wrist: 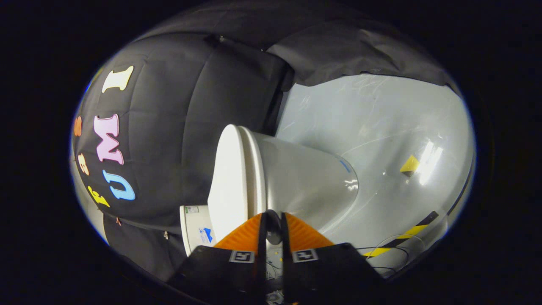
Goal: Open the toilet lid.
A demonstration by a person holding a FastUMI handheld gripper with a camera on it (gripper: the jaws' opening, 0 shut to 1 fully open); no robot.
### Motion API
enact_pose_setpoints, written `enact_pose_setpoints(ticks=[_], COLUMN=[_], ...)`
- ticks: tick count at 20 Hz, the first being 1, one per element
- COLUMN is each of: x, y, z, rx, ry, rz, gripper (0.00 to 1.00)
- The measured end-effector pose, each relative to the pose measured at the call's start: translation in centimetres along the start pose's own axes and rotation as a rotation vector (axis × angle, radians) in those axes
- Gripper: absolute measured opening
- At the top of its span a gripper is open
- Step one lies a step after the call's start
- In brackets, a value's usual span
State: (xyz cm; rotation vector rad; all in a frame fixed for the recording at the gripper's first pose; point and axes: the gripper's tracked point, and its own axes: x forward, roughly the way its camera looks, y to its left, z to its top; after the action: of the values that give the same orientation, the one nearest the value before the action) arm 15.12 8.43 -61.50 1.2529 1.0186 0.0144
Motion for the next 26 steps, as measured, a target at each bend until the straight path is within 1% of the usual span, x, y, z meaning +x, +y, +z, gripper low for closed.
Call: enact_pose_setpoints(ticks=[1,2,4,5,6,7,9,11,14,16,22,26], x=[-0.1,-0.2,0.0,-0.4,-0.6,-0.8,-1.5,-2.2,-3.7,-4.2,-5.6,-6.6], y=[0.5,0.5,1.1,1.5,1.9,2.5,3.8,5.3,7.6,8.5,11.5,13.9], z=[-0.3,-0.2,-0.8,-0.6,-0.4,-0.4,-0.2,-0.1,-0.2,-0.9,-1.3,-1.8], rx=[-0.036,-0.088,-0.175,-0.179,-0.158,-0.134,-0.141,-0.163,-0.163,-0.19,-0.335,-0.376], ry=[0.011,0.003,0.003,0.001,-0.002,-0.009,-0.029,-0.048,-0.062,-0.069,-0.098,-0.123], rz=[0.006,-0.008,-0.034,-0.045,-0.048,-0.043,-0.032,-0.012,0.031,0.038,0.032,0.019], gripper=[0.16,0.13,0.11,0.11,0.11,0.11,0.11,0.11,0.11,0.11,0.11,0.11])
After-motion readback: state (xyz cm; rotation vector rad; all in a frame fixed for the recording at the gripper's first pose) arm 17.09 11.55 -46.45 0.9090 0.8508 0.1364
